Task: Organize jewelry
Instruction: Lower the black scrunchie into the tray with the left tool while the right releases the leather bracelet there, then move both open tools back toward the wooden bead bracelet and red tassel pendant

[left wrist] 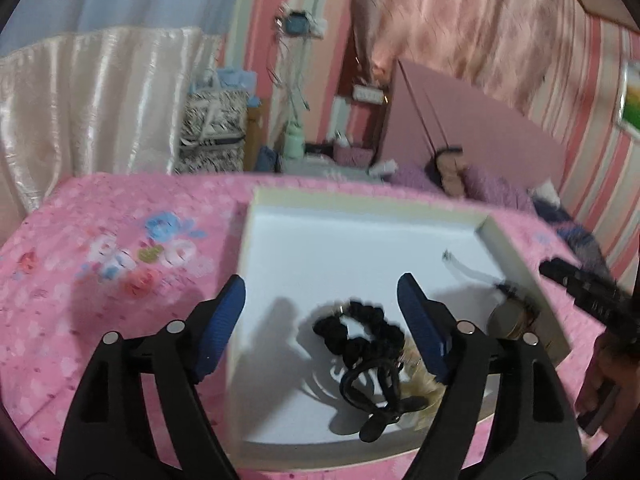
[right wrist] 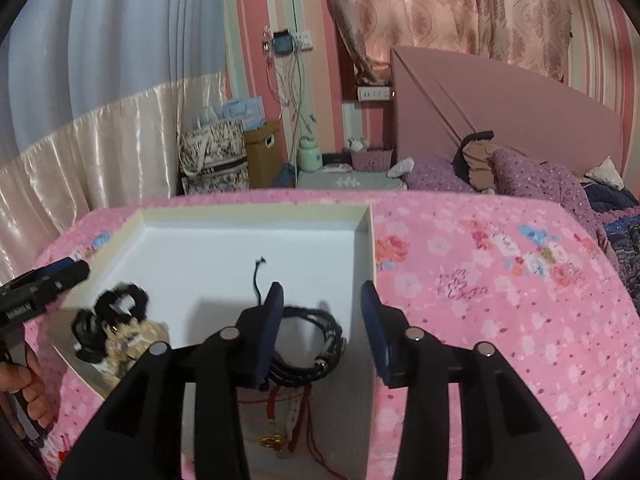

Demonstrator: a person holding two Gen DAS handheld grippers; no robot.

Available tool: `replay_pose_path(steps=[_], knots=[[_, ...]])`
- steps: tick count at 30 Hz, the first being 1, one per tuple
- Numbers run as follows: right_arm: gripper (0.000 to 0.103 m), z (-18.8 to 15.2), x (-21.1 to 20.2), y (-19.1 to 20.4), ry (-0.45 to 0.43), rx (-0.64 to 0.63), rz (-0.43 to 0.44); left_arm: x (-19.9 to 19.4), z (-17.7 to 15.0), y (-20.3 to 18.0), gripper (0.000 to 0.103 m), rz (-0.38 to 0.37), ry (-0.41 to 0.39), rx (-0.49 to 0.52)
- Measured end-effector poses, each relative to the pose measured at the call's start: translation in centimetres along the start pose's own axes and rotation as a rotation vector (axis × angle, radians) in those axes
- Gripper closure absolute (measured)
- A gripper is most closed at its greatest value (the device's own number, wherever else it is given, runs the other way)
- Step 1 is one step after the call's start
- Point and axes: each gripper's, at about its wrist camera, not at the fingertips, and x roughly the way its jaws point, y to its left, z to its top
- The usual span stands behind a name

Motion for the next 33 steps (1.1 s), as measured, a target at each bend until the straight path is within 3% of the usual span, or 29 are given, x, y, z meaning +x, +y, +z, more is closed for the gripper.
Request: replay_pose_path(steps=[7, 11, 13, 17, 22, 25, 31, 33], knots=[[0.048, 1.7, -3.3, 0.4, -0.068, 0.009, 0.018, -4.9, 2.4, -0.3, 0.015, 0.038, -0.108, 0.018], [0.037, 2.1, -5.6, 0.6, -0.082, 0.005, 0.03, -8.5, 3.9, 0.2, 0.012, 0.098, -0.18, 0.046], [0.031, 1.3, -7.8, 0.5, -0.104, -0.026, 0.033, -10.6, 3.7, 1.1, 0.009, 0.09, -0.192, 0.028], [0.029, -2.0, -11.1, -1.2, -0.092, -0.051, 0.018, -14.5, 0.3, 2.6, 0.007, 0.099, -0.172, 0.043], [0.029, -7.3, -15.3, -4.9, -0.085, -0.013, -0.021, -18.5, -8.0, 4.4, 0.004, 0.167, -0.124, 0.066], [0.029, -10.1, -17.2, -6.1, -0.073, -0.004, -0.062, -19.8, -11.9, 4.8, 0.004, 0.131, -0.072, 0.052], [0.029, -14.3, -19.0, -6.2, -0.062, 0.004, -0.094, -20.2, -15.9, 3.0, 0.003, 0.11, -0.07, 0.081], [0.029, -15.2, -19.2, -5.7, -0.067, -0.004, -0.097, -20.3, -16.2, 2.2, 0.003, 0.137, -0.09, 0.125]])
